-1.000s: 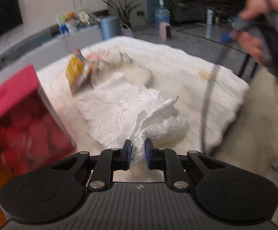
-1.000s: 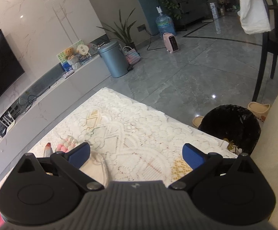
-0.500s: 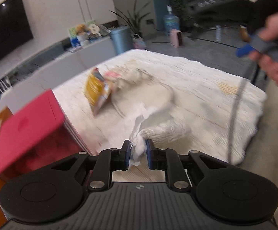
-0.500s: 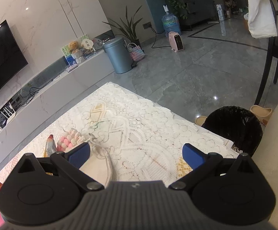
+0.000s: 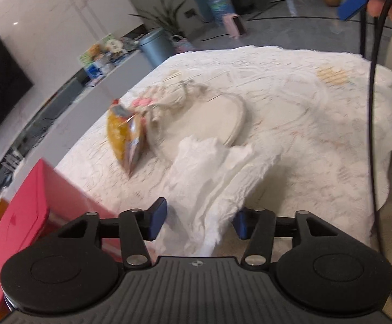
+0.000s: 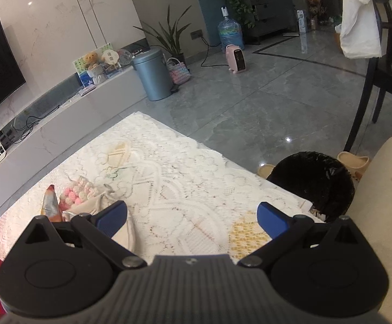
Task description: Organize soft objects
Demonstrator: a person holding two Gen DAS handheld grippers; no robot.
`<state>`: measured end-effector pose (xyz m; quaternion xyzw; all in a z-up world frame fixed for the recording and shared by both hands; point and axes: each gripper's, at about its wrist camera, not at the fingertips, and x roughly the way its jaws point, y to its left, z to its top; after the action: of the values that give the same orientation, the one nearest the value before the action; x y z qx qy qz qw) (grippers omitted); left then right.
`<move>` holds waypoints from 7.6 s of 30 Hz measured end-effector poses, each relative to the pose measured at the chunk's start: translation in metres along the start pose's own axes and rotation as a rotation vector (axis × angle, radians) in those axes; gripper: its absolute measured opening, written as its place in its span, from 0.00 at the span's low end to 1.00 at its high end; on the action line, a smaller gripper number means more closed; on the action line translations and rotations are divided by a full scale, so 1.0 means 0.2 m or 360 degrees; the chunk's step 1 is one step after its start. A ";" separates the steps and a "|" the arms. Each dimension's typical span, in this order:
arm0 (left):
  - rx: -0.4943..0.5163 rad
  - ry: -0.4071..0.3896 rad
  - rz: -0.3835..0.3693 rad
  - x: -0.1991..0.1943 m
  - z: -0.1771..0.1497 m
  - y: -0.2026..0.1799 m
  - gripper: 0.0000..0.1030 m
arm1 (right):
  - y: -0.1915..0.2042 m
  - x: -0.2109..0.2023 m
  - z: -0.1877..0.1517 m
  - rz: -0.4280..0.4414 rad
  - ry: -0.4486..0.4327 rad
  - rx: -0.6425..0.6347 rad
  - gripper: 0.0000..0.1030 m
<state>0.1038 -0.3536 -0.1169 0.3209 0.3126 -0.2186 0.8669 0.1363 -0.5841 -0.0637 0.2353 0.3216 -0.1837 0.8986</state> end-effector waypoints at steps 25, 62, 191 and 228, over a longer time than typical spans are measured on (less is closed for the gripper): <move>-0.0520 0.0446 -0.0543 0.40 0.22 0.37 0.71 | 0.04 0.02 -0.02 -0.0027 0.0035 -0.0121 0.97; -0.0680 -0.0048 -0.0170 -0.75 0.00 0.99 0.19 | 0.50 -0.28 -0.11 0.0563 -0.0196 -0.0301 0.97; -0.1752 0.0060 0.0021 -0.25 -0.53 1.38 0.22 | 1.03 -0.21 -0.36 0.0878 0.0035 -0.1030 0.73; -0.1370 -0.0265 0.0262 -0.56 0.30 0.94 0.89 | 0.58 -0.16 0.32 0.0556 -0.0435 -0.0573 0.82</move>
<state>0.1582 -0.2442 0.0747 -0.0642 0.2779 -0.0239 0.9582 0.1993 -0.5178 0.0361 0.0970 0.1795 0.0040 0.9789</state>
